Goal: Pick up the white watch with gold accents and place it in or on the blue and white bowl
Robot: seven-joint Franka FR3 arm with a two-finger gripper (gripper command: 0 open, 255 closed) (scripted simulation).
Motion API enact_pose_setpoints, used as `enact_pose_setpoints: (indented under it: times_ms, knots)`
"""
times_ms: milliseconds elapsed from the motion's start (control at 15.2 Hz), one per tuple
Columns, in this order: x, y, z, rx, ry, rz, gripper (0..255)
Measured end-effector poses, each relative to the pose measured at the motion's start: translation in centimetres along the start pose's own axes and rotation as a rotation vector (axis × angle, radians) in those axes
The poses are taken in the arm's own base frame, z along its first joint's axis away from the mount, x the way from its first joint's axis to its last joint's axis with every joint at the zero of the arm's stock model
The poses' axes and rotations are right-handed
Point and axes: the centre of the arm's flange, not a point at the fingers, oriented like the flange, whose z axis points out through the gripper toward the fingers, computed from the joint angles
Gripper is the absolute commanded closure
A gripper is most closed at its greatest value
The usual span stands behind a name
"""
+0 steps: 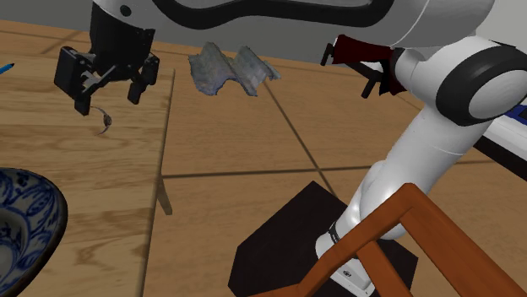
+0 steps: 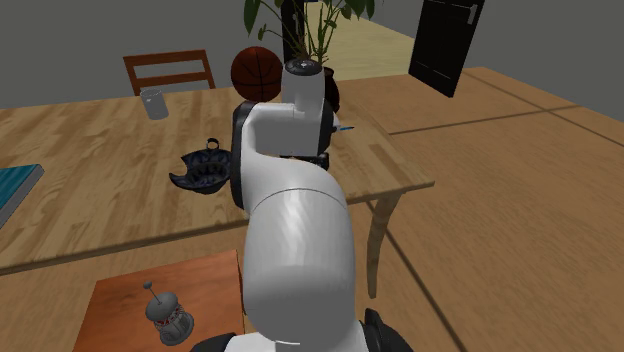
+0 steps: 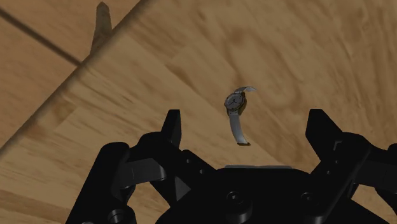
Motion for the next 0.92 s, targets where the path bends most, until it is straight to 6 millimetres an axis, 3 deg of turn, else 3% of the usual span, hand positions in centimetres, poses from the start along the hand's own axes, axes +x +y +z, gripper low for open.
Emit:
enact_pose_setpoints:
  times_ms: [528, 924]
  knots:
    - [0.6, -1.1, 3.5, 0.004, 0.006, -0.003, 0]
    - [0.6, -1.2, 4.0, 0.004, 0.006, -0.003, 0]
